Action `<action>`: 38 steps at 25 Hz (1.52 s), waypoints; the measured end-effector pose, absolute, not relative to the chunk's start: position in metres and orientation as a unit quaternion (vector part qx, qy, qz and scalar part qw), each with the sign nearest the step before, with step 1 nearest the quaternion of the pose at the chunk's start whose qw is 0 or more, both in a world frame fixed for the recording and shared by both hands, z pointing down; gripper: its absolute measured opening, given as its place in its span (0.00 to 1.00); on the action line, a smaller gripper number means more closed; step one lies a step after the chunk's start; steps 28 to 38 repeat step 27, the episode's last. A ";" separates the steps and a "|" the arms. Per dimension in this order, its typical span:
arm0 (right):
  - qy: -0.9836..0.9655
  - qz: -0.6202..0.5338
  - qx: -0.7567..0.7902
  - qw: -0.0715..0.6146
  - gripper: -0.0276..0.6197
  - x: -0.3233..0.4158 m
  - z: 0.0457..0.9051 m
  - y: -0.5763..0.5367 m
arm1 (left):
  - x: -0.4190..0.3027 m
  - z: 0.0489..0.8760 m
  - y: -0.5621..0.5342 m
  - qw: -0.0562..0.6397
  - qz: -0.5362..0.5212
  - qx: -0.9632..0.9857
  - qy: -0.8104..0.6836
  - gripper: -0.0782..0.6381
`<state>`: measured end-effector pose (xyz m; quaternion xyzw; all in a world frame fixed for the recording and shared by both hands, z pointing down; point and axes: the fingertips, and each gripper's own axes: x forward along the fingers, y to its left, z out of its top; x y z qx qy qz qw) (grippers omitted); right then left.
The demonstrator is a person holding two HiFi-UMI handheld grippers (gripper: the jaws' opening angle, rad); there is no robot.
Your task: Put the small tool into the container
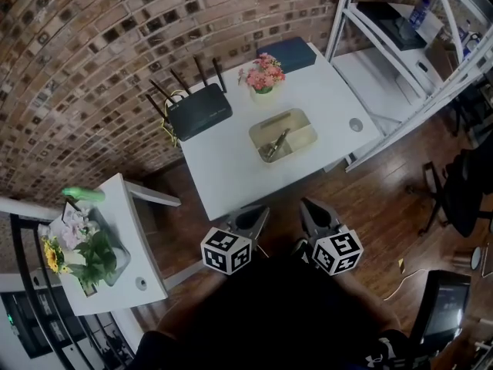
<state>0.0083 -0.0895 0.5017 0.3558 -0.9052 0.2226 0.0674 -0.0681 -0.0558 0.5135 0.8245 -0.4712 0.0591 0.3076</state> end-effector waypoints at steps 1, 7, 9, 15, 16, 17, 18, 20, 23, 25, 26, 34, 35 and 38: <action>-0.907 0.220 0.353 0.067 0.06 0.007 0.501 -0.089 | -0.067 0.513 -0.056 0.307 0.059 0.825 -0.470 0.11; -0.913 0.204 0.348 0.064 0.06 0.005 0.495 -0.088 | -0.066 0.515 -0.057 0.310 0.063 0.824 -0.469 0.11; -0.912 0.205 0.350 0.063 0.05 0.007 0.495 -0.089 | -0.066 0.516 -0.059 0.312 0.064 0.824 -0.469 0.11; -0.910 0.203 0.356 0.062 0.06 0.011 0.495 -0.093 | -0.063 0.519 -0.062 0.310 0.069 0.826 -0.466 0.11; -0.910 0.203 0.357 0.062 0.06 0.011 0.494 -0.094 | -0.062 0.519 -0.063 0.309 0.071 0.826 -0.465 0.11; -0.909 0.203 0.358 0.062 0.06 0.012 0.494 -0.094 | -0.062 0.519 -0.063 0.308 0.073 0.826 -0.465 0.11; -0.909 0.203 0.358 0.063 0.05 0.012 0.494 -0.095 | -0.062 0.519 -0.064 0.308 0.074 0.826 -0.466 0.11; -0.909 0.204 0.359 0.062 0.06 0.013 0.494 -0.096 | -0.062 0.520 -0.066 0.308 0.077 0.825 -0.468 0.11; -0.909 0.203 0.360 0.061 0.06 0.014 0.493 -0.097 | -0.064 0.522 -0.067 0.309 0.078 0.822 -0.472 0.11; -0.909 0.202 0.360 0.060 0.05 0.013 0.493 -0.098 | -0.065 0.522 -0.068 0.310 0.078 0.822 -0.472 0.11; -0.909 0.202 0.360 0.060 0.06 0.013 0.492 -0.098 | -0.065 0.522 -0.068 0.310 0.078 0.822 -0.472 0.11; -0.909 0.202 0.360 0.060 0.06 0.013 0.492 -0.098 | -0.065 0.522 -0.068 0.310 0.078 0.822 -0.472 0.11; -0.909 0.202 0.360 0.060 0.06 0.013 0.492 -0.098 | -0.065 0.522 -0.068 0.310 0.078 0.822 -0.472 0.11; -0.909 0.202 0.360 0.060 0.06 0.013 0.492 -0.098 | -0.065 0.522 -0.068 0.310 0.078 0.822 -0.472 0.11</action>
